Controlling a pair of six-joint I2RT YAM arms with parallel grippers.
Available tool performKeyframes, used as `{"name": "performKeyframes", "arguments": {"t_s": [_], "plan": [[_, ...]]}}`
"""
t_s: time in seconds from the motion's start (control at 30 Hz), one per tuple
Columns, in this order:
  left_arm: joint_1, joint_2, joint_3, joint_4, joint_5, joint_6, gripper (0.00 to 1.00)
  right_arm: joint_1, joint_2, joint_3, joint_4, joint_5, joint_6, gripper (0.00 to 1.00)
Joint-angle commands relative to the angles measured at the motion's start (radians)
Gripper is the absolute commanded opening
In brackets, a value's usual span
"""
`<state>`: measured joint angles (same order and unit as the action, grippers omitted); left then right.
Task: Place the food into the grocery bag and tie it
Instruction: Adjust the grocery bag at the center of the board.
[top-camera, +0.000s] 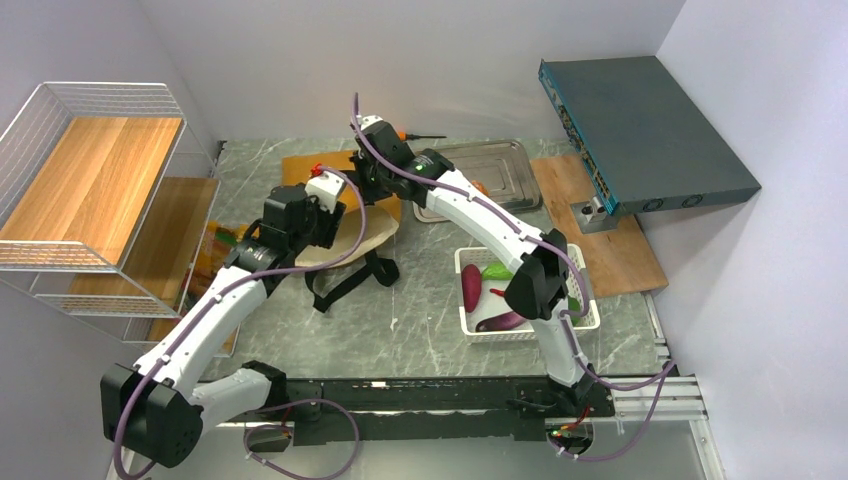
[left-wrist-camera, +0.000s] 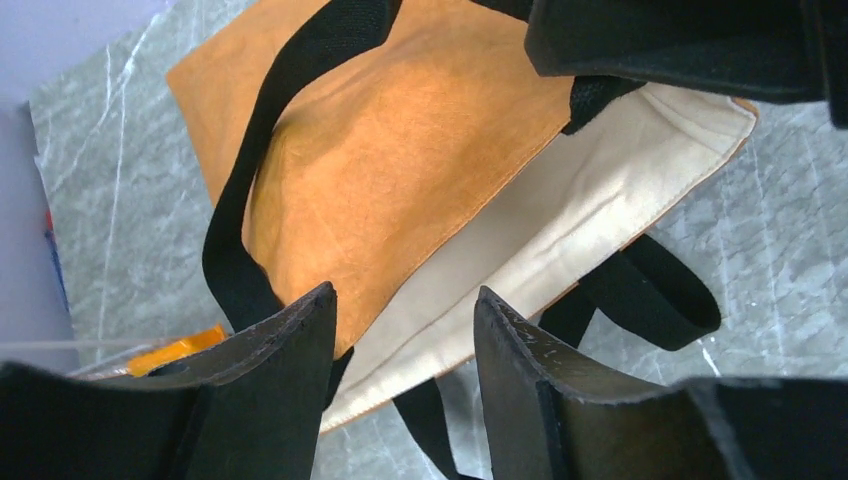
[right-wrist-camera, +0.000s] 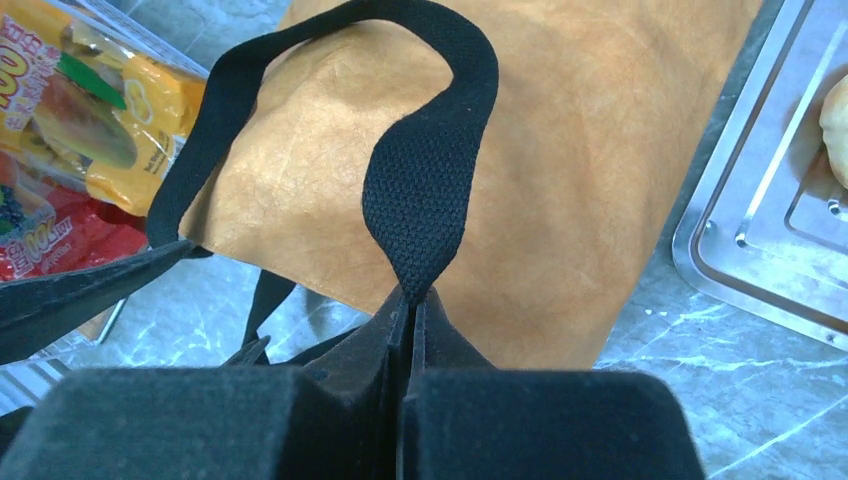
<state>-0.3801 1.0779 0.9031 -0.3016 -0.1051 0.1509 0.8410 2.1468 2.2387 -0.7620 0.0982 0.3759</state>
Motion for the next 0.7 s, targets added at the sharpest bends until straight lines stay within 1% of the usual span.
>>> {"name": "performKeyframes", "arguments": {"t_s": [0.0,0.07,0.17,0.27,0.5,0.57,0.67], "plan": [[0.001,0.019,-0.016,0.065,0.08,0.134,0.56,-0.005,-0.097,0.019,0.012,-0.026,-0.013,0.0],[0.001,0.027,-0.03,0.079,0.127,0.166,0.55,-0.007,-0.109,0.022,0.01,-0.031,-0.019,0.0],[0.001,0.044,-0.043,0.086,0.152,0.184,0.53,-0.007,-0.126,0.017,0.009,-0.026,-0.04,0.0],[0.001,0.049,-0.073,0.135,0.172,0.185,0.53,-0.011,-0.149,-0.001,0.009,-0.031,-0.047,0.0],[0.001,0.091,-0.075,0.192,0.172,0.165,0.44,-0.013,-0.201,-0.053,0.009,-0.062,-0.055,0.0],[0.001,0.092,-0.072,0.21,0.187,0.159,0.45,-0.012,-0.215,-0.072,0.01,-0.075,-0.053,0.0],[0.0,0.086,-0.065,0.238,0.208,0.155,0.52,-0.012,-0.23,-0.092,0.013,-0.093,-0.049,0.0]]}}
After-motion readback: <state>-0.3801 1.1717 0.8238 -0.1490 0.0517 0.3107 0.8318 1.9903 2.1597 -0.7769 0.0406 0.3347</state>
